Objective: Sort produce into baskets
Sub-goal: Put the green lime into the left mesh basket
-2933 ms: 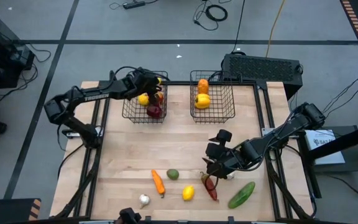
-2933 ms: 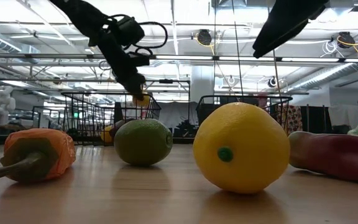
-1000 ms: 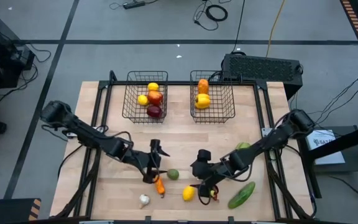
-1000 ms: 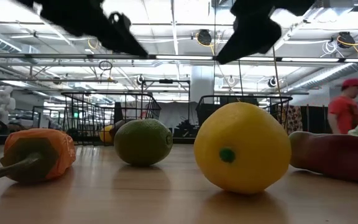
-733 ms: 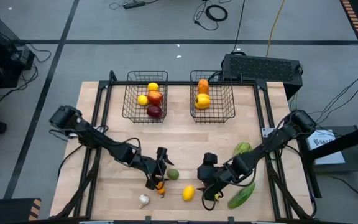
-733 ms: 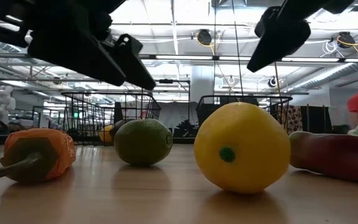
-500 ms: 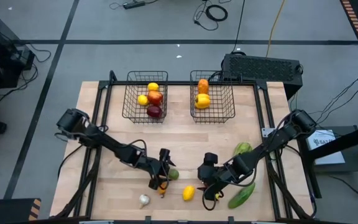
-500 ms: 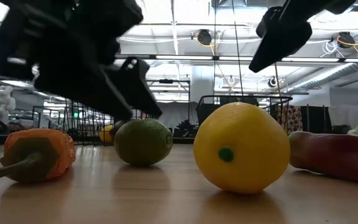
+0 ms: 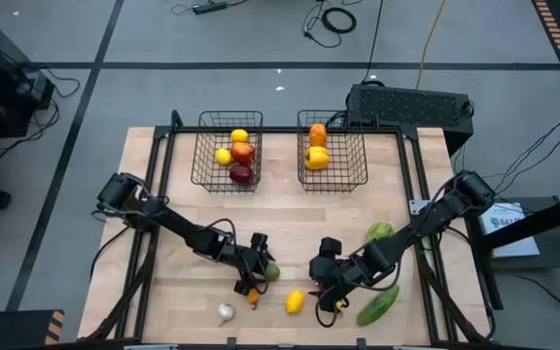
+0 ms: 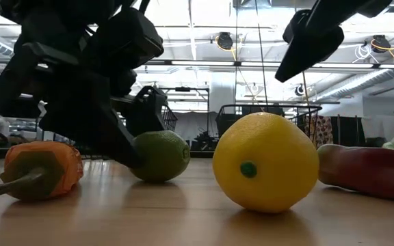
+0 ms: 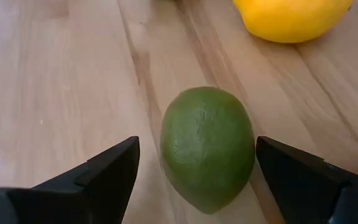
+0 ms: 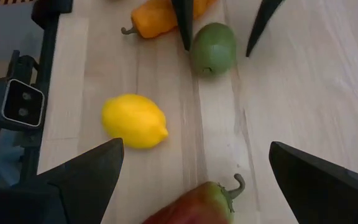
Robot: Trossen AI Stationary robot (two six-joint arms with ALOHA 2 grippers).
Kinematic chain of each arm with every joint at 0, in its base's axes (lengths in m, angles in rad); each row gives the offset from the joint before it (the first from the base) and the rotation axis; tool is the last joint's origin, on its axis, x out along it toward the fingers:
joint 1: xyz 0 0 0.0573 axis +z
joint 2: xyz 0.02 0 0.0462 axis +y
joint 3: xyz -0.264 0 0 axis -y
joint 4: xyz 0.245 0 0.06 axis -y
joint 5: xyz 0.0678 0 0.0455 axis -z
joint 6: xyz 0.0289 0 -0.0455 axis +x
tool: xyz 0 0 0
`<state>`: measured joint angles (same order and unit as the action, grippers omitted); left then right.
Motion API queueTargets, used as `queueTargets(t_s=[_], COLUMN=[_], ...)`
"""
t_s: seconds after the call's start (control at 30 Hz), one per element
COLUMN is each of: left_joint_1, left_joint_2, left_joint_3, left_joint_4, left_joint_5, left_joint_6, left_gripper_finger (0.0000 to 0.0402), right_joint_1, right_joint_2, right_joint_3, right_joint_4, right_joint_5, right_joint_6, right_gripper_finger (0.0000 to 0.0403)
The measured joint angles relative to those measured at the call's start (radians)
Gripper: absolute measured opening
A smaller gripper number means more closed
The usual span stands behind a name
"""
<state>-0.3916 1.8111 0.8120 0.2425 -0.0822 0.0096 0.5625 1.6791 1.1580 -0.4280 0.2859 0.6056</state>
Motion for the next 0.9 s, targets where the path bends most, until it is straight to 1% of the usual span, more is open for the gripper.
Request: queueTargets(t_s=[0.17, 0.33, 0.43, 0.6, 0.73, 0.8, 0.9], left_joint_1=[0.0, 0.0, 0.0, 0.0, 0.0, 0.0, 0.0], left_joint_2=[0.0, -0.002, -0.002, -0.027, -0.087, -0.131, -0.22], left_joint_3=[0.0, 0.0, 0.0, 0.0, 0.0, 0.0, 0.0], left_joint_4=[0.015, 0.014, 0.013, -0.007, -0.053, -0.082, -0.127], left_joint_5=[-0.023, -0.025, -0.028, -0.054, -0.11, -0.154, -0.236], left_joint_6=[0.031, 0.03, 0.033, 0.062, 0.102, 0.12, 0.16], left_gripper_finger=[0.0279, 0.0234, 0.0217, 0.0209, 0.0208, 0.0208, 0.0208], right_joint_1=[0.0, 0.02, 0.058, 0.139, 0.193, 0.215, 0.238], right_joint_2=[0.0, 0.0, 0.0, 0.0, 0.008, 0.026, 0.054], right_joint_3=[0.0, 0.0, 0.0, 0.0, 0.0, 0.0, 0.0], right_joint_4=[-0.099, -0.228, -0.232, -0.164, -0.139, -0.129, -0.089], right_joint_5=[-0.007, -0.059, -0.059, -0.053, -0.005, 0.035, 0.097], right_joint_6=[0.091, 0.277, 0.369, 0.508, 0.62, 0.626, 0.571], right_gripper_finger=[0.0393, 0.0393, 0.0393, 0.0393, 0.0393, 0.0393, 0.0393])
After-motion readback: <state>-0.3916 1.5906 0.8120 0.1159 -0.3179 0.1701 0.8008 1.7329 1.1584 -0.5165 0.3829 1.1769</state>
